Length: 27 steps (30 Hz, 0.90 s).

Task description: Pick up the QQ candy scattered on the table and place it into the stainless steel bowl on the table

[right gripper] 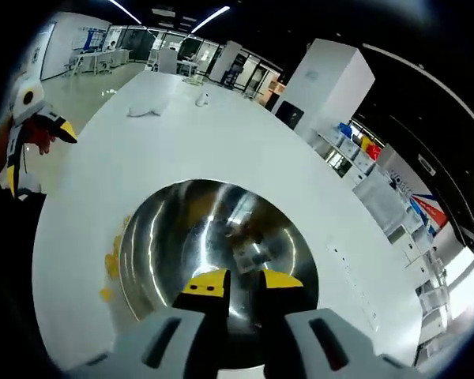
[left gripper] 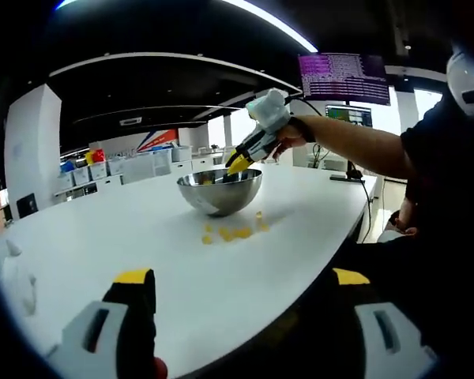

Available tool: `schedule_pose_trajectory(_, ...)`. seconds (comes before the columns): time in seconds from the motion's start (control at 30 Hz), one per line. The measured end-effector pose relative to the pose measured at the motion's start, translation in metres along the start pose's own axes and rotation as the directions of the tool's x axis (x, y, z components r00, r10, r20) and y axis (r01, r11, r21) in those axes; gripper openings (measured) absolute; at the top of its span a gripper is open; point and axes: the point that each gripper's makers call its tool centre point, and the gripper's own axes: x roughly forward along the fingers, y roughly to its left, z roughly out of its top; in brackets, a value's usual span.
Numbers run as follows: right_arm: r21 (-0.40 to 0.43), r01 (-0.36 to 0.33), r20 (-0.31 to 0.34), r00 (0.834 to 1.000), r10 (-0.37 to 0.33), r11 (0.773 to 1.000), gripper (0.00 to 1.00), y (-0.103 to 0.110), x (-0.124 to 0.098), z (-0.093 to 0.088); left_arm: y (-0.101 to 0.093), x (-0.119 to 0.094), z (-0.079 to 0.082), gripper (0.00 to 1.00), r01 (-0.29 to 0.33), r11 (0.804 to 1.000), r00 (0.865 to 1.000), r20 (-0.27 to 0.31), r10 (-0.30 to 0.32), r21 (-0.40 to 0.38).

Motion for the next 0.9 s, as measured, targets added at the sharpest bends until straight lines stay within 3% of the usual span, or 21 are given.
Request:
schedule_pose_trajectory(0.3, 0.005, 0.016, 0.067, 0.998, -0.016, 1.000, 0.15, -0.007, -0.031, 0.010, 0.005, -0.001, 0.002, 0.90, 0.000, 1.000, 1.000, 0.004, 0.000, 0.006)
schedule_pose_trajectory(0.4, 0.012, 0.046, 0.099, 0.994, -0.047, 0.999, 0.15, 0.012, -0.058, 0.006, 0.002, 0.001, 0.006, 0.91, 0.001, 1.000, 1.000, 0.014, -0.001, 0.010)
schedule_pose_trajectory(0.6, 0.050, 0.114, 0.162, 0.979, -0.121, 0.992, 0.15, 0.027, -0.098, -0.009, -0.012, 0.008, 0.021, 0.93, 0.024, 1.000, 0.998, 0.059, -0.024, 0.006)
schedule_pose_trajectory(0.77, 0.168, 0.143, 0.213, 0.961, -0.177, 0.975, 0.15, 0.046, -0.129, -0.034, -0.018, 0.015, 0.023, 0.92, 0.030, 0.999, 0.999, 0.044, -0.031, 0.022)
schedule_pose_trajectory(0.9, 0.247, 0.137, 0.240, 0.951, -0.197, 0.959, 0.15, 0.067, -0.141, -0.052, -0.023, 0.018, 0.025, 0.92, 0.040, 0.999, 0.998, 0.042, -0.041, 0.030)
